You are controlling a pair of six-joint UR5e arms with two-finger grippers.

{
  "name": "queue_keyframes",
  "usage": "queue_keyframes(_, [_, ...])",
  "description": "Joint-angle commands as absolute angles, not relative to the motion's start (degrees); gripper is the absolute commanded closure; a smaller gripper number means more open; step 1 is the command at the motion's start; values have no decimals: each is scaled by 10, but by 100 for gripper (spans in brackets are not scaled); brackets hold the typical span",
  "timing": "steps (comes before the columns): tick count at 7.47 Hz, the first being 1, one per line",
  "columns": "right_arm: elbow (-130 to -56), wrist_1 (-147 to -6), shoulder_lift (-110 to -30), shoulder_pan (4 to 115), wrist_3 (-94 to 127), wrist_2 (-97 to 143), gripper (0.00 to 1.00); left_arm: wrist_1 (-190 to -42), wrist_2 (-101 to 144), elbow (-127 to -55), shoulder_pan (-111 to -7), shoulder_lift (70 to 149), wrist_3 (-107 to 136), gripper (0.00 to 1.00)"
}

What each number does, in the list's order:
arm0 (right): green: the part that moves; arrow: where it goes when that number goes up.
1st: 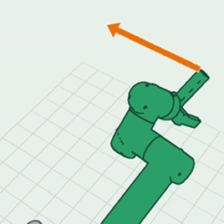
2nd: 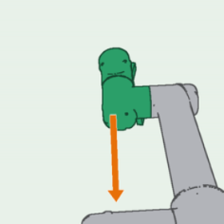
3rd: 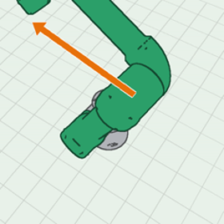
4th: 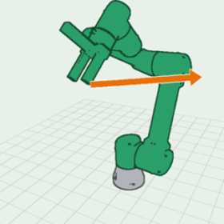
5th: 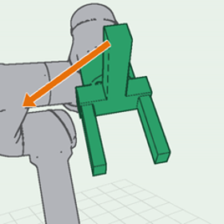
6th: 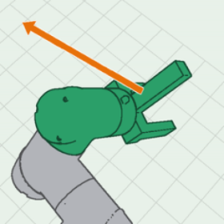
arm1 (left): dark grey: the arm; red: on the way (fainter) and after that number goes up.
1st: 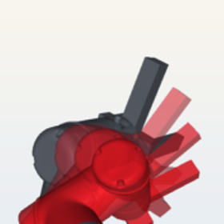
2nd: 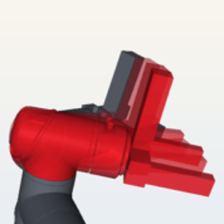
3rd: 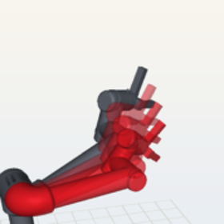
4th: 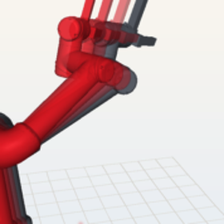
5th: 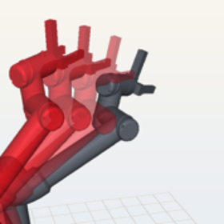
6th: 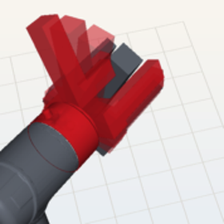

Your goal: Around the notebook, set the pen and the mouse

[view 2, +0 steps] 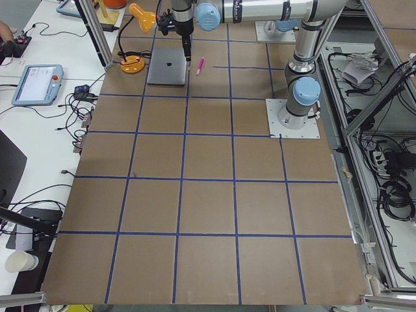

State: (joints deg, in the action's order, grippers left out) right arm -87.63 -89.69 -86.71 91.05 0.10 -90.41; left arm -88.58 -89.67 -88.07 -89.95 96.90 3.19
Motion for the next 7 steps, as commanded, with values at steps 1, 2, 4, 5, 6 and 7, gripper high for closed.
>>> queue_keyframes(1, [-876, -896, -867, 911, 9, -904, 0, -887, -895, -907, -898, 945, 1, 0])
queue_keyframes(2, [-875, -897, -867, 911, 9, -904, 0, -886, -896, -923, -897, 932, -48, 0])
queue_keyframes(4, [-875, -897, -866, 911, 9, -904, 0, -886, -895, -946, -877, 905, -54, 0])
queue_keyframes(5, [-875, -898, -865, 911, 8, -904, 0, -886, -895, -950, -867, 899, -69, 0])
queue_keyframes(6, [-877, -897, -865, 911, 8, -904, 0, -888, -896, -951, -864, 894, -74, 0])
queue_keyframes(7, [-878, -896, -865, 911, 9, -905, 0, -888, -896, -951, -863, 890, -74, 0])
